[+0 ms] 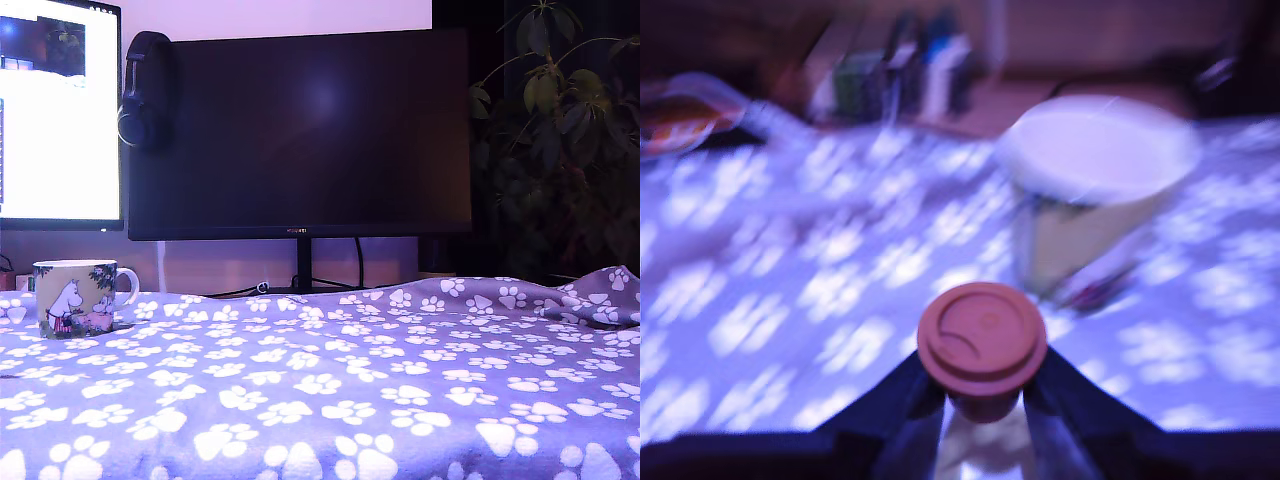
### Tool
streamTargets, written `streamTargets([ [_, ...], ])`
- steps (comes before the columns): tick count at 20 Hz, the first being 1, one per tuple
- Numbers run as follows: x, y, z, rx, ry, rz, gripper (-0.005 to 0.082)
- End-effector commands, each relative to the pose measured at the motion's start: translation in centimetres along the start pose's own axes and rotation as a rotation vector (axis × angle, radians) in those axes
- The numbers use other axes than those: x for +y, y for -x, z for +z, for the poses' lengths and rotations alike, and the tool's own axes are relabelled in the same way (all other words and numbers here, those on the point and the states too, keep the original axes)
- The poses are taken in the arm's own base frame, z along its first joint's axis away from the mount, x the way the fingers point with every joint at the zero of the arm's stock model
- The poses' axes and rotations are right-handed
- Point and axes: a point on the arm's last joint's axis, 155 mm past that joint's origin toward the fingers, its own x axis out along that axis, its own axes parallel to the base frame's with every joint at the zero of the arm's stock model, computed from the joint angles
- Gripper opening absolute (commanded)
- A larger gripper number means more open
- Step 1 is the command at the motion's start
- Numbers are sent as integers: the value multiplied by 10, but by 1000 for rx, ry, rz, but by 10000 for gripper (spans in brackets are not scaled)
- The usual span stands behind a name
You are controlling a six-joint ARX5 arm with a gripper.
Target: Pick up the coffee capsules on the table and drop them inside the coffee cup
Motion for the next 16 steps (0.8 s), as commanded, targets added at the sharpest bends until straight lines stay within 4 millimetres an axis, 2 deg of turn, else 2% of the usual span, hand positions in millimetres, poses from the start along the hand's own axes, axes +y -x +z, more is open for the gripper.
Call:
streamTargets([
  [1, -10, 7, 7, -17, -14, -31, 39],
  [8, -19, 24, 35, -88, -27, -56, 39],
  [16, -28, 22, 39, -81, -17, -107, 39],
])
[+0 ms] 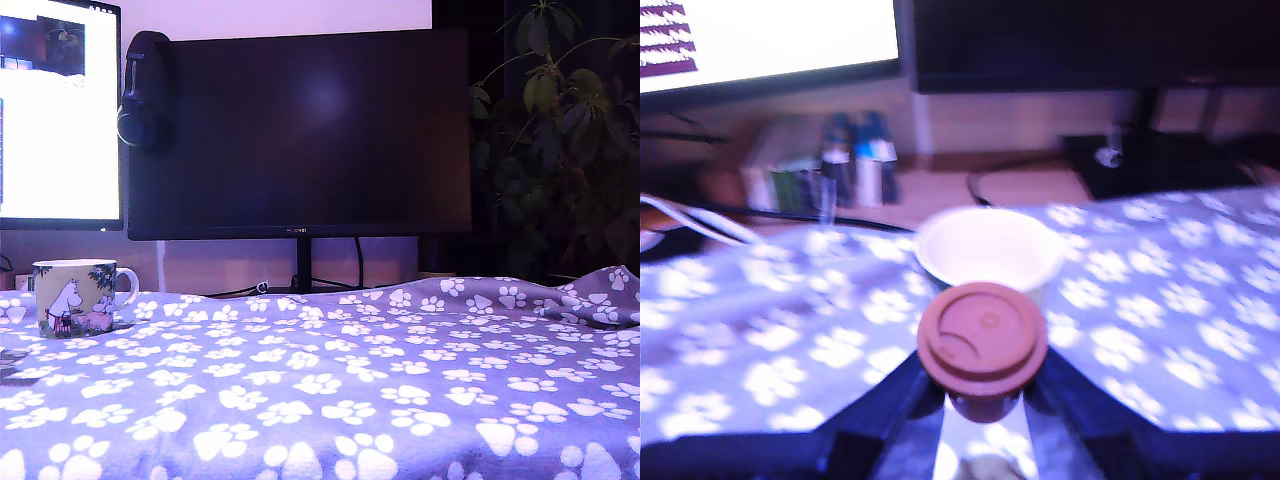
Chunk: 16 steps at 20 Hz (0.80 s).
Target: Pick up the coffee capsules on the table and drop them inside the coffee cup
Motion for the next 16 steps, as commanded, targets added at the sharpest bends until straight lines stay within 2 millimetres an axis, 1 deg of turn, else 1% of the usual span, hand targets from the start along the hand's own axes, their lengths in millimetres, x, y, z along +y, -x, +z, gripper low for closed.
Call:
streamTargets([
  [1, -3, -2, 7, -2, 2, -21, 39],
  [3, -4, -6, 10, 16, 6, -27, 39],
  [6, -12, -13, 18, 47, 9, -71, 39],
  [9, -10, -28, 17, 117, 11, -77, 39],
  [16, -11, -67, 28, 240, 39, -105, 39],
])
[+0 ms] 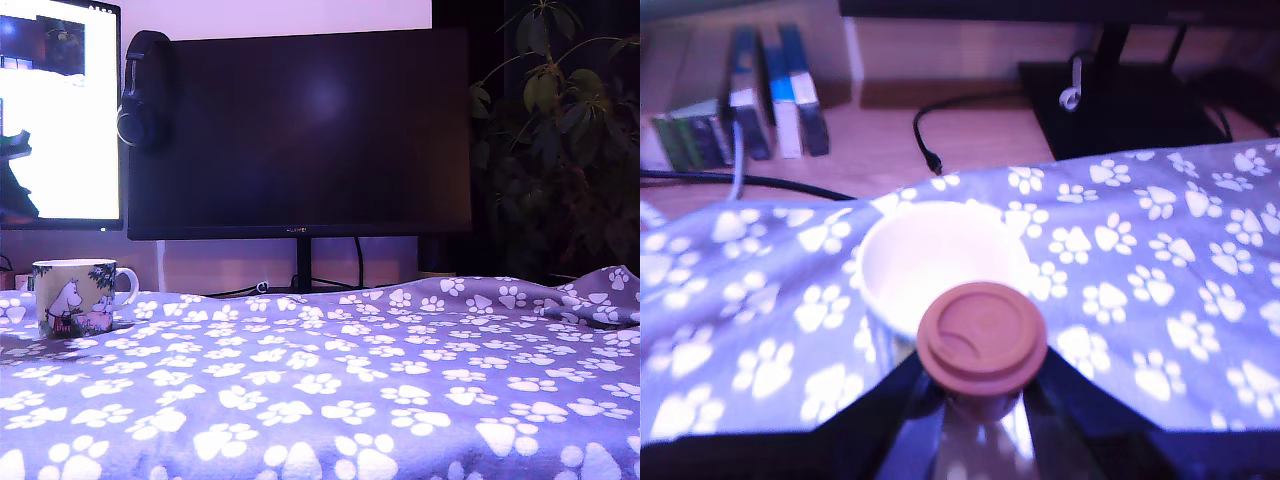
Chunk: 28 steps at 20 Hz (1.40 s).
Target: Pick up the coffee capsules on the table and drop them inside the coffee cup
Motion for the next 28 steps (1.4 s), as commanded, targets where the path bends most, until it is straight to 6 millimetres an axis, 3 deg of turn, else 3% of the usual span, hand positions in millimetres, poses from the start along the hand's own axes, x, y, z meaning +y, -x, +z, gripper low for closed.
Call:
streamTargets([
  [1, -2, -9, 10, 18, -4, -9, 39],
  [6, -2, -30, 17, 128, -4, -20, 39],
  [15, -5, -54, 6, 284, 11, -39, 39],
  [28, -1, -47, -18, 384, 4, -17, 42],
])
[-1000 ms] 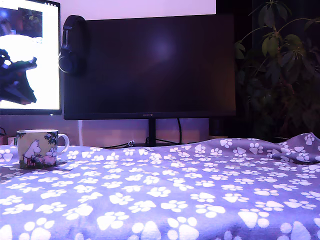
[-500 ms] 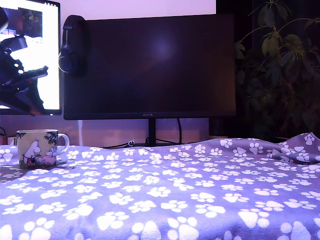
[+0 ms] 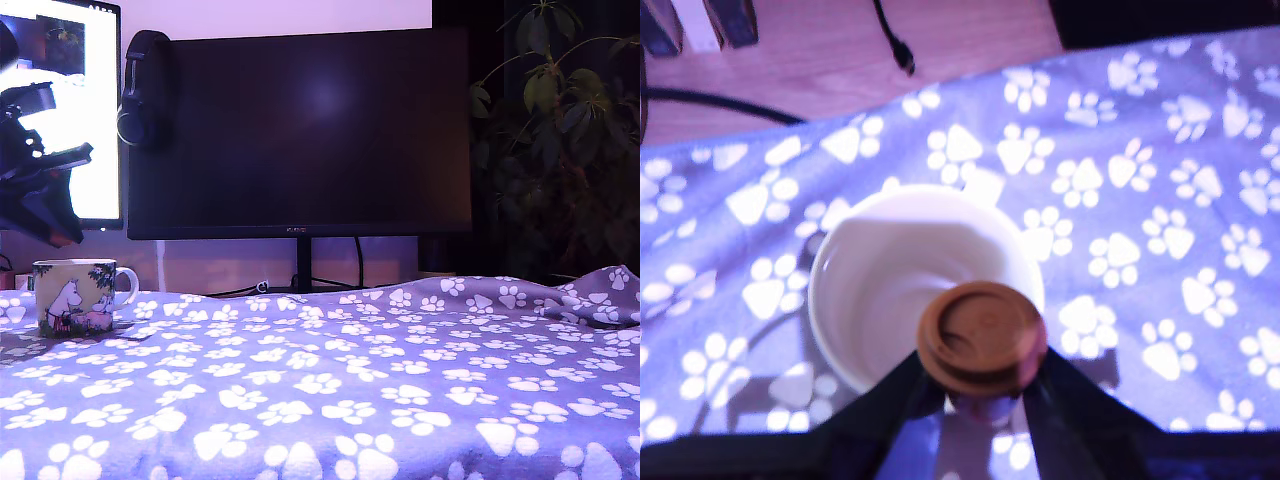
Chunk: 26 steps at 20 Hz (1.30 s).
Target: Pick up the coffee capsules on the table and drop them inside the coffee cup
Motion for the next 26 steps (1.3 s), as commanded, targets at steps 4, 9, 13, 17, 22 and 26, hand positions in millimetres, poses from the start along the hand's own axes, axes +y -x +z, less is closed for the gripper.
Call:
streamTargets([
  [4, 0, -5, -4, 16, -16, 0, 44],
  [9, 4, -5, -6, 24, -20, 22, 216],
  [13, 5, -5, -6, 23, -21, 25, 556],
  [17, 5, -5, -4, 14, -23, 25, 567],
  [22, 2, -5, -1, 4, -25, 9, 374],
  [26, -10, -2, 3, -12, -30, -51, -23],
])
